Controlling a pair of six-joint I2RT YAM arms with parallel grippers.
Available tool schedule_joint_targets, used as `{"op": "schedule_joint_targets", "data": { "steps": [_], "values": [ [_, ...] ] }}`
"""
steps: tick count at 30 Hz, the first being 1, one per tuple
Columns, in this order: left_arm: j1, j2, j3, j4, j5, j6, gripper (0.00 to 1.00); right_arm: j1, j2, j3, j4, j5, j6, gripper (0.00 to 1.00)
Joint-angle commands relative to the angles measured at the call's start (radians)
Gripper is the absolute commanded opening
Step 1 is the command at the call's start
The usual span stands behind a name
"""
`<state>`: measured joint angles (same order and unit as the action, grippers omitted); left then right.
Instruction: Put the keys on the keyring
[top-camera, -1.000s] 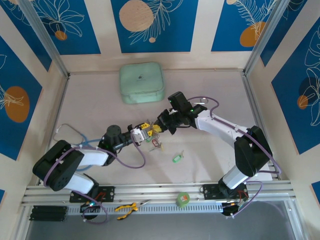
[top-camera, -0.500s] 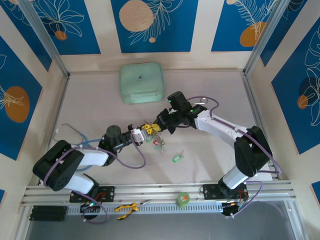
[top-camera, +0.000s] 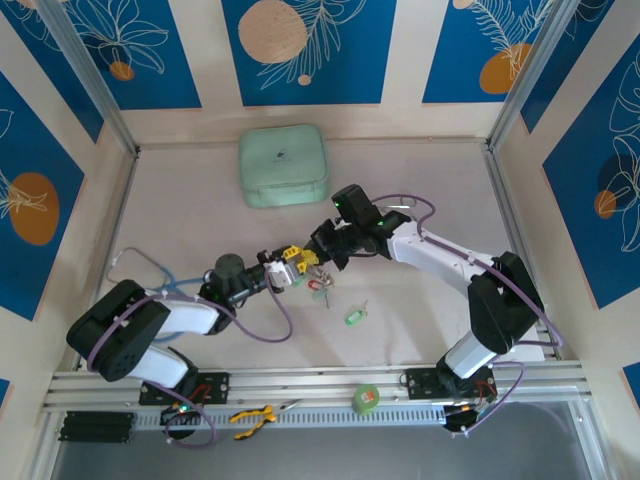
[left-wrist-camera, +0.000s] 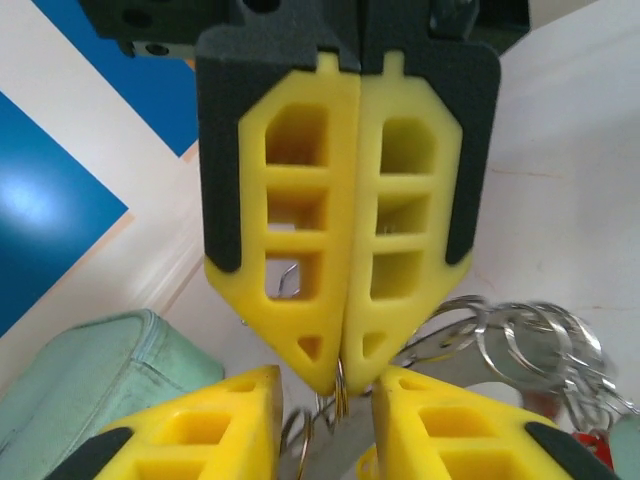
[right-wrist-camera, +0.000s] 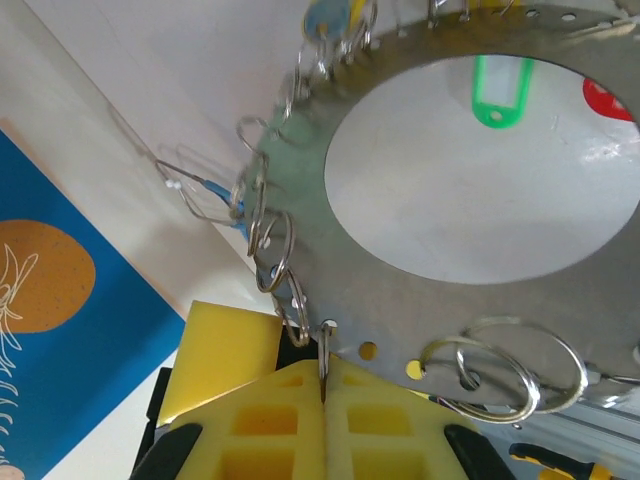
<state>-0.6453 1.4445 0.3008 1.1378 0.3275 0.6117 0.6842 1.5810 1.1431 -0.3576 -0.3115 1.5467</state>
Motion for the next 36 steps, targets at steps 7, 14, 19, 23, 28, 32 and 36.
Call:
{"op": "schedule_joint_targets", "data": {
  "steps": [7, 14, 19, 23, 28, 32, 36],
  "values": [
    [-0.021, 0.012, 0.011, 0.043, -0.008, 0.017, 0.16, 0.016, -0.003, 0.010, -0.004, -0.037, 0.013, 0.00],
    [-0.030, -0.022, -0.007, 0.023, -0.026, 0.027, 0.40, 0.005, -0.016, -0.002, -0.004, -0.012, 0.015, 0.00],
    [-0.045, -0.087, -0.039, 0.002, -0.045, 0.017, 0.46, -0.003, -0.010, -0.003, 0.013, 0.004, 0.027, 0.00],
    [-0.050, -0.179, -0.058, -0.083, -0.054, -0.008, 0.44, -0.005, -0.010, -0.003, 0.027, 0.015, 0.040, 0.00],
    [-0.051, -0.280, -0.064, -0.273, -0.097, -0.032, 0.33, -0.003, -0.009, -0.006, 0.047, 0.017, 0.054, 0.00],
    [-0.051, -0.281, -0.064, -0.300, -0.141, -0.045, 0.31, 0.001, -0.008, -0.005, 0.051, 0.015, 0.056, 0.00],
    [-0.050, -0.241, -0.036, -0.315, -0.206, -0.054, 0.32, 0.007, -0.010, -0.008, 0.051, 0.015, 0.058, 0.00]
  ]
}}
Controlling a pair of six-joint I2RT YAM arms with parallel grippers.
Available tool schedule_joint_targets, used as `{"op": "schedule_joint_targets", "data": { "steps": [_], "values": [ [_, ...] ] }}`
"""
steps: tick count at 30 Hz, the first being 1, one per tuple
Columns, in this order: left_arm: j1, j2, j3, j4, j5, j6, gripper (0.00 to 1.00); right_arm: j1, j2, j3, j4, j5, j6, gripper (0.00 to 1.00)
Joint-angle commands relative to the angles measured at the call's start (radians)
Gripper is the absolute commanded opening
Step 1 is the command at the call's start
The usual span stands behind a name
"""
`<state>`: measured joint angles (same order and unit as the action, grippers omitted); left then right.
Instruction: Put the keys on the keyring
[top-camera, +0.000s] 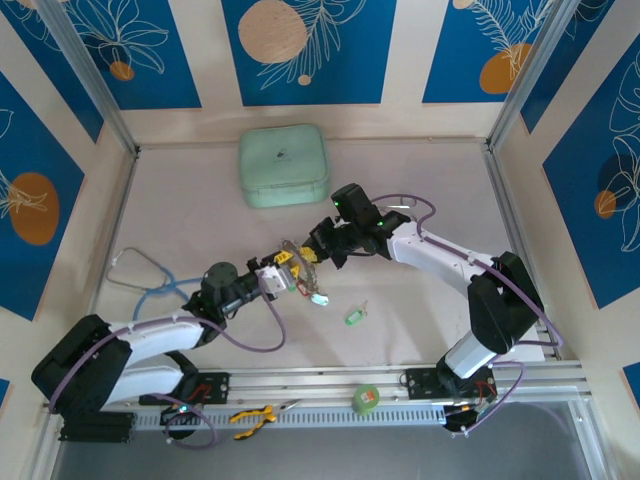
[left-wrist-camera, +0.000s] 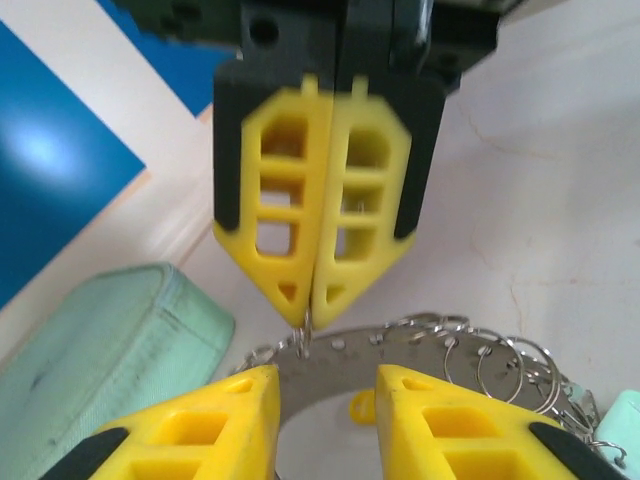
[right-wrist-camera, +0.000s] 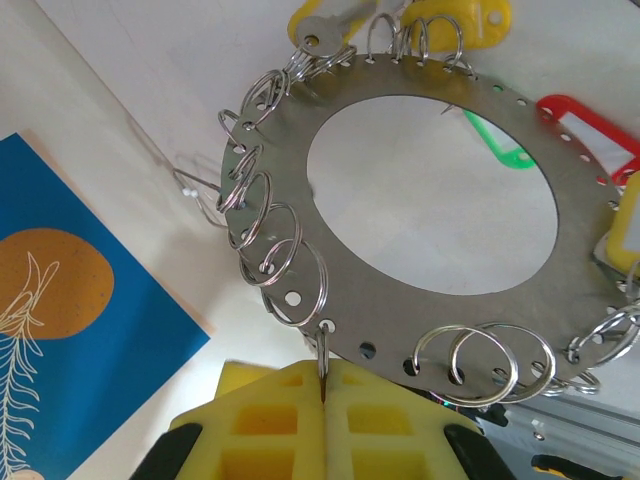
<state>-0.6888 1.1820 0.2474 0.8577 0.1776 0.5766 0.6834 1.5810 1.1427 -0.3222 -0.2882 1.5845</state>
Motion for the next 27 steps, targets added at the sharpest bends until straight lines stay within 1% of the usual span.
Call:
{"op": "schedule_joint_targets", "data": {
  "steps": [1, 4, 13, 18, 27],
  "values": [
    [-0.007, 0.035, 0.017, -0.007, -0.069, -0.024, 0.31, 0.010, -0.010, -0.009, 0.017, -0.008, 0.023, 0.00],
    [-0.007, 0.063, 0.025, 0.041, -0.087, -0.025, 0.31, 0.013, -0.012, -0.016, 0.023, -0.006, 0.029, 0.00],
    [-0.007, 0.105, 0.027, 0.169, -0.055, -0.051, 0.32, 0.019, -0.010, -0.021, 0.026, -0.002, 0.035, 0.00],
    [-0.008, 0.123, 0.033, 0.186, -0.040, -0.049, 0.31, 0.018, -0.006, -0.017, 0.028, -0.005, 0.035, 0.00],
    [-0.007, 0.134, 0.046, 0.198, -0.040, -0.043, 0.26, 0.025, 0.000, -0.012, 0.028, -0.014, 0.035, 0.00]
  ]
}}
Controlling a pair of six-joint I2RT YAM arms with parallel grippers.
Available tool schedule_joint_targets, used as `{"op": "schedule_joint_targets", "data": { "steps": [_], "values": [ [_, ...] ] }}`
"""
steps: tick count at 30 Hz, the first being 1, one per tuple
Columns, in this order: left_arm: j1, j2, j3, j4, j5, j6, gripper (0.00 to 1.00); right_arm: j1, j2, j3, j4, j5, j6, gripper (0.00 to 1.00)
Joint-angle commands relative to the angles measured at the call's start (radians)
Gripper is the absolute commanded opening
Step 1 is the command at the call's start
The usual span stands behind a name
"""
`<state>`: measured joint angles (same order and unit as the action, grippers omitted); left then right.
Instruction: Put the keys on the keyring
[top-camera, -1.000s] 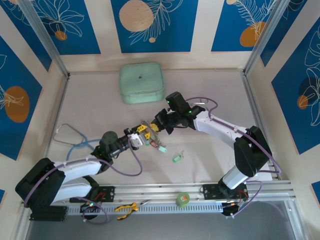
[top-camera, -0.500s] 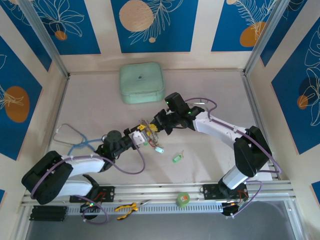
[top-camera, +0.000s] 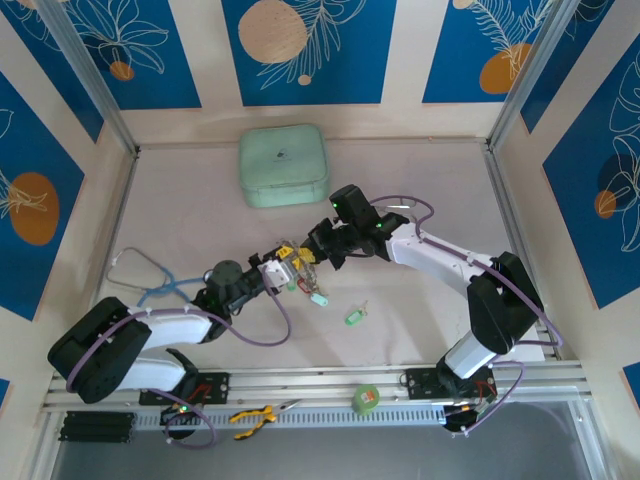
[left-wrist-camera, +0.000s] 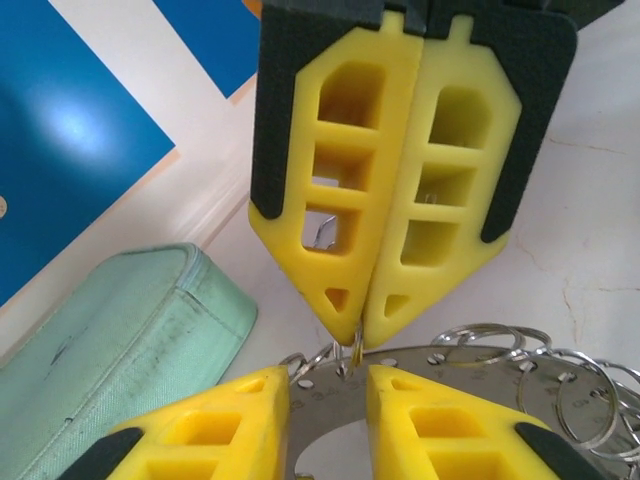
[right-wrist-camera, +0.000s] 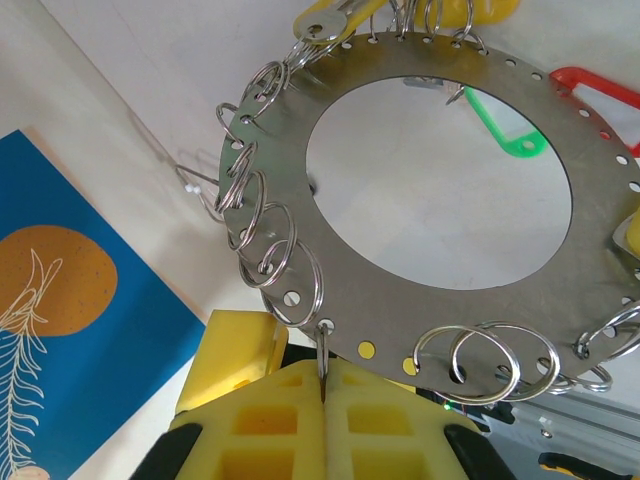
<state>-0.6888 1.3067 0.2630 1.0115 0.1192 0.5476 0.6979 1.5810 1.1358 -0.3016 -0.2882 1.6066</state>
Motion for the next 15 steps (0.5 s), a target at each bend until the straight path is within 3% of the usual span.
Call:
{"op": "schedule_joint_targets", "data": {
  "steps": [1, 15],
  "values": [
    [-0.007, 0.011, 0.033, 0.042, 0.020, -0.011, 0.25, 0.012, 0.001, -0.006, 0.010, -0.015, 0.015, 0.00],
    [-0.009, 0.013, 0.036, 0.041, 0.028, 0.023, 0.11, 0.026, 0.011, -0.002, 0.016, -0.022, 0.020, 0.00]
  ]
}}
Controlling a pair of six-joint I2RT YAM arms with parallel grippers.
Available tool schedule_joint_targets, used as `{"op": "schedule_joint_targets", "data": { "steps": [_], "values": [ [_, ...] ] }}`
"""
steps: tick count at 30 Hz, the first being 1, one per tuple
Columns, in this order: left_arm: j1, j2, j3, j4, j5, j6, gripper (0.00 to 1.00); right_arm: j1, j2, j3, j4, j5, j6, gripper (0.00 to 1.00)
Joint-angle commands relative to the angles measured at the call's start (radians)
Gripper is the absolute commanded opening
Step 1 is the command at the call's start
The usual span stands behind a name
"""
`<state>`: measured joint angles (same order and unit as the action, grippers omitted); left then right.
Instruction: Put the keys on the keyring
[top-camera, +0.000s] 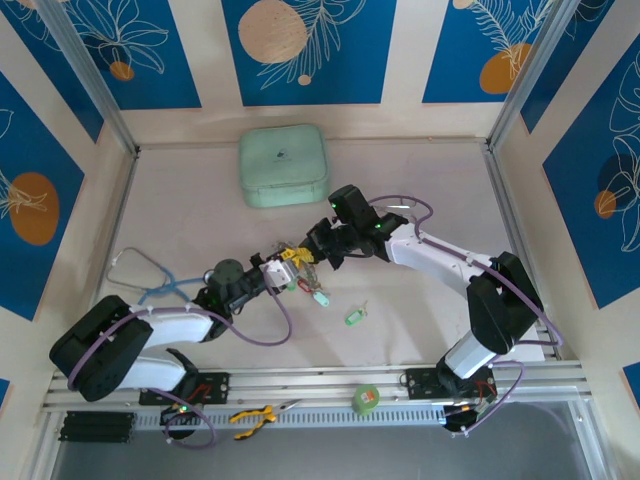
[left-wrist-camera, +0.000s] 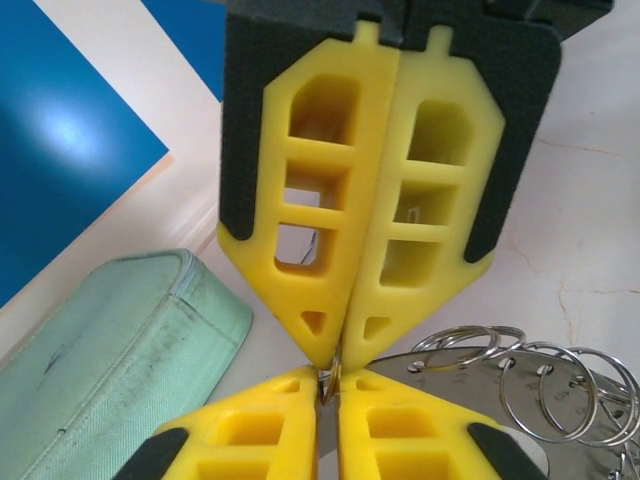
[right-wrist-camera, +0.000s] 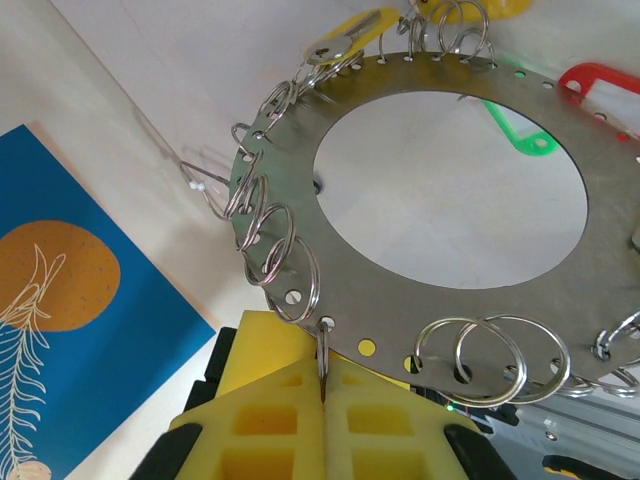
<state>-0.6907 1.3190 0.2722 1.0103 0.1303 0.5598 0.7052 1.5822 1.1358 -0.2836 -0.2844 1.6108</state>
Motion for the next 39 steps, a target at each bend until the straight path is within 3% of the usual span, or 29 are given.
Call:
{"op": "schedule_joint_targets", "data": {
  "steps": [1, 4, 10, 14, 17, 19, 21, 23, 25, 29, 32, 35, 39],
  "values": [
    [-0.008, -0.001, 0.027, 0.042, 0.020, 0.018, 0.08, 0.018, 0.011, -0.002, 0.000, -0.027, 0.017, 0.00],
    [-0.009, -0.003, 0.025, 0.044, 0.014, 0.036, 0.00, 0.020, 0.012, -0.005, 0.000, -0.025, 0.017, 0.00],
    [-0.015, 0.005, 0.021, 0.060, 0.008, 0.048, 0.00, 0.004, 0.012, -0.005, 0.007, -0.043, -0.018, 0.03],
    [-0.016, 0.005, 0.014, 0.061, 0.003, 0.051, 0.00, -0.025, -0.025, 0.018, -0.054, -0.006, -0.132, 0.40],
    [-0.015, 0.003, 0.013, 0.048, 0.008, 0.054, 0.00, -0.052, -0.067, 0.076, -0.151, 0.067, -0.312, 0.55],
    [-0.015, 0.003, 0.015, 0.044, 0.010, 0.050, 0.00, -0.072, -0.088, 0.110, -0.196, 0.121, -0.506, 0.56],
    [-0.015, 0.005, 0.015, 0.042, 0.018, 0.042, 0.00, -0.081, -0.108, 0.126, -0.223, 0.213, -0.726, 0.49],
    [-0.015, 0.005, 0.015, 0.039, 0.031, 0.030, 0.00, -0.084, -0.146, 0.079, -0.146, 0.281, -0.993, 0.41],
    [-0.015, 0.002, 0.015, 0.025, 0.049, 0.019, 0.00, -0.078, -0.194, -0.012, -0.020, 0.308, -1.268, 0.41],
    [-0.014, -0.009, 0.022, -0.022, 0.090, 0.008, 0.00, -0.075, -0.278, -0.242, 0.237, 0.089, -1.875, 0.40],
    [-0.014, -0.018, 0.029, -0.051, 0.109, 0.008, 0.00, -0.060, -0.290, -0.302, 0.234, -0.055, -2.279, 0.34],
    [-0.014, -0.026, 0.035, -0.075, 0.122, 0.009, 0.00, -0.052, -0.246, -0.229, 0.107, -0.047, -2.440, 0.32],
    [-0.014, -0.026, 0.035, -0.078, 0.131, 0.012, 0.00, -0.027, -0.190, -0.196, 0.069, -0.039, -2.567, 0.31]
  ]
}}
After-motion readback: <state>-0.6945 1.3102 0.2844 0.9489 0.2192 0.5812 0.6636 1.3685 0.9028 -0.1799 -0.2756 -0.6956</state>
